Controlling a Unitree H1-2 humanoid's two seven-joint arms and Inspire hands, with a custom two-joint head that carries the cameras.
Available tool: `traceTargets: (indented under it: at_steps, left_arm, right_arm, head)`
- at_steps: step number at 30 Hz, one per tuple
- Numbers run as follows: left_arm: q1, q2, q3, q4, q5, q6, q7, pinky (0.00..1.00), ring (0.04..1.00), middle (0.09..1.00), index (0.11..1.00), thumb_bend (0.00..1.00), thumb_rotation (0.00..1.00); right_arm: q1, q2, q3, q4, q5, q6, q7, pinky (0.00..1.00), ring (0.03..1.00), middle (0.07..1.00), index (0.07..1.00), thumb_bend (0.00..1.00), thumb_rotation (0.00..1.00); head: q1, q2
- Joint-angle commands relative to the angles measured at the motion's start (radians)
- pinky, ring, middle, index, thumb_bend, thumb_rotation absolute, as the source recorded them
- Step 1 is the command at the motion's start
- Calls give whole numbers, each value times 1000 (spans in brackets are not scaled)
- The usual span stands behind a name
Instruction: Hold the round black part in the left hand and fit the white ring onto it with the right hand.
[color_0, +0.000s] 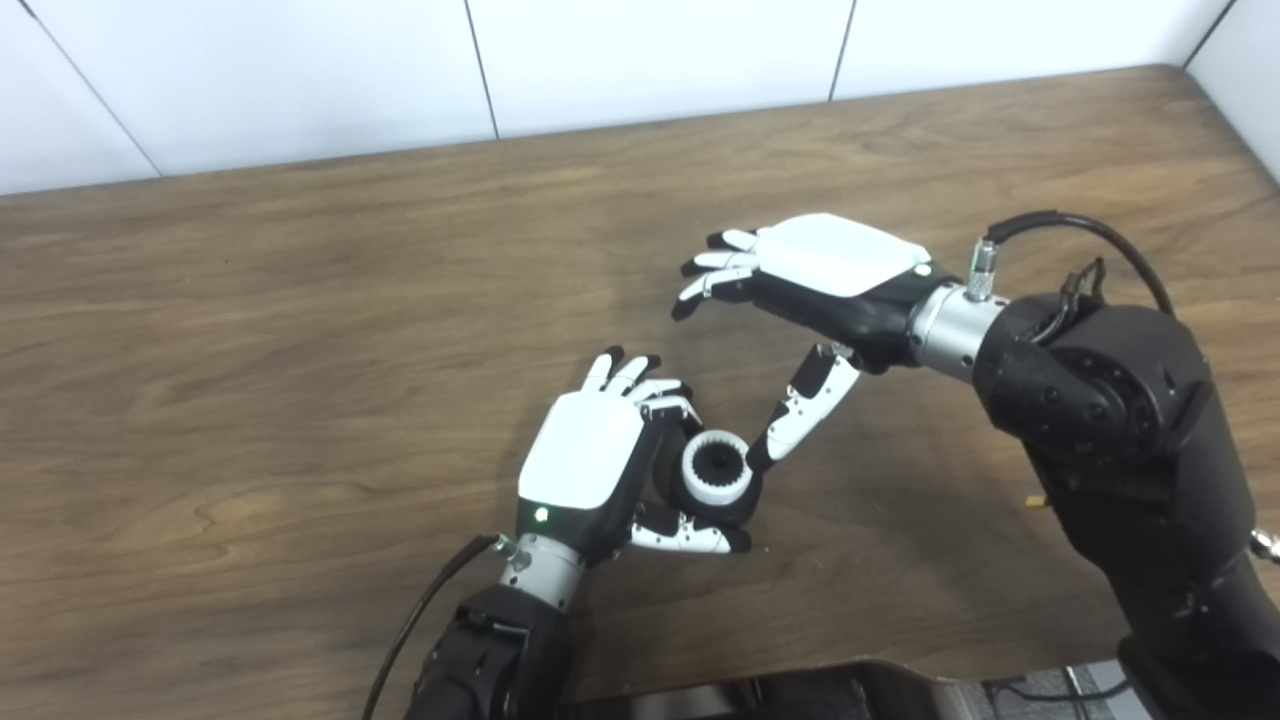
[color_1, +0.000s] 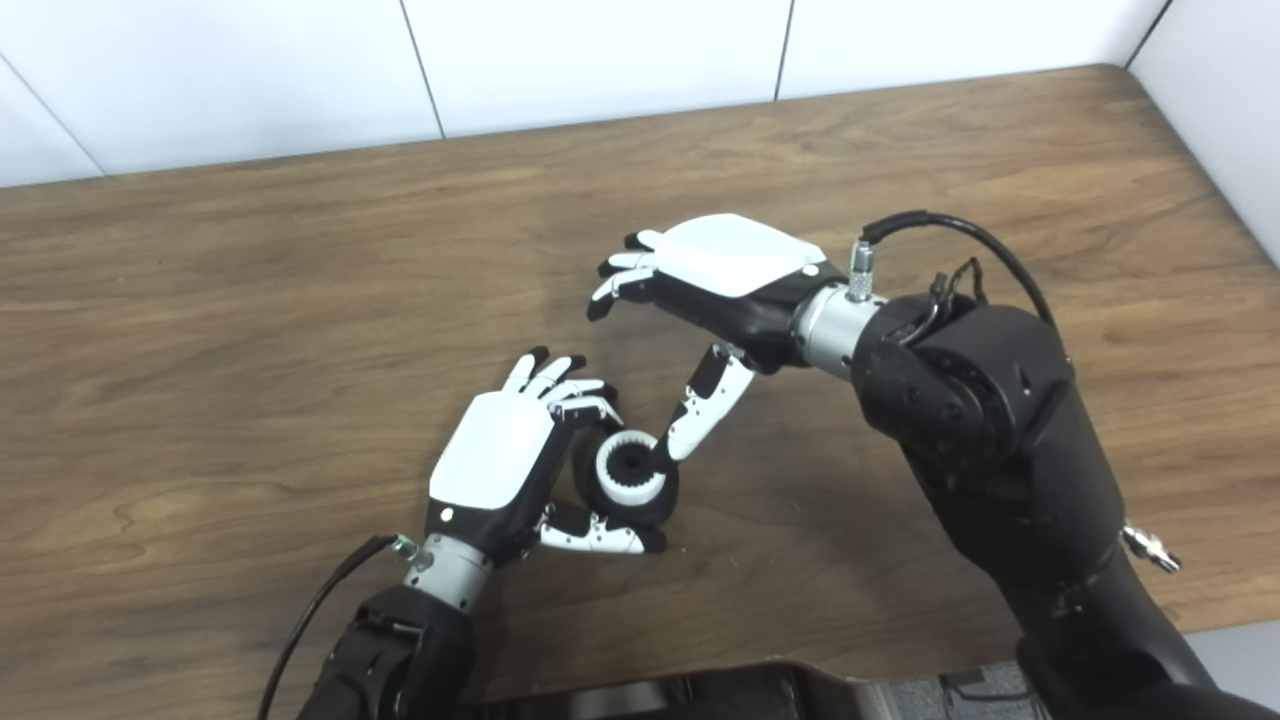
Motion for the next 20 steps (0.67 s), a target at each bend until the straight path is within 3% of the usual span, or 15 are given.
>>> traceTargets:
  at_steps: [1, 3, 7, 12, 18, 19, 20]
  left_arm:
    - [2, 6, -6, 10, 1, -9, -6, 1000, 922, 784, 483, 525, 57]
    - [3, 7, -6, 9, 2, -8, -6, 1000, 921, 783, 483, 525, 57]
    - [2, 10, -5, 10, 2, -8, -7, 1000, 917, 779, 483, 525, 58]
    - [3, 12, -5, 5, 4, -5, -17, 1000, 913, 774, 486, 525, 61]
    - [2, 12, -8, -3, 23, 14, -44, 1000, 912, 784, 496, 522, 76]
    - [2, 12, -8, -3, 25, 17, -48, 1000, 911, 787, 578, 700, 146]
    - [2, 12, -8, -3, 27, 20, -52, 1000, 911, 791, 637, 802, 193]
  right_arm:
    - [-29, -11, -20, -26, 5, 12, -12, 978, 1000, 937, 819, 1000, 426]
    - [-24, -11, -27, -22, 11, 19, -16, 966, 1000, 939, 831, 981, 534]
    - [-13, -12, -39, -17, 22, 26, -28, 931, 1000, 938, 843, 849, 781]
    - [-8, -14, -40, -19, 14, 39, -27, 939, 1000, 943, 844, 807, 915]
    - [-5, -16, -40, -18, 12, 35, -32, 943, 1000, 943, 846, 783, 971]
    - [-5, -17, -40, -17, 12, 35, -32, 944, 1000, 943, 844, 781, 972]
    - [-4, -16, -41, -17, 12, 36, -33, 945, 1000, 943, 844, 782, 975]
  head:
    - [1, 0]
    - [1, 0]
    - [-2, -2]
    - [-3, -3]
    - [-2, -5]
    - [-2, -5]
    - [-2, -5]
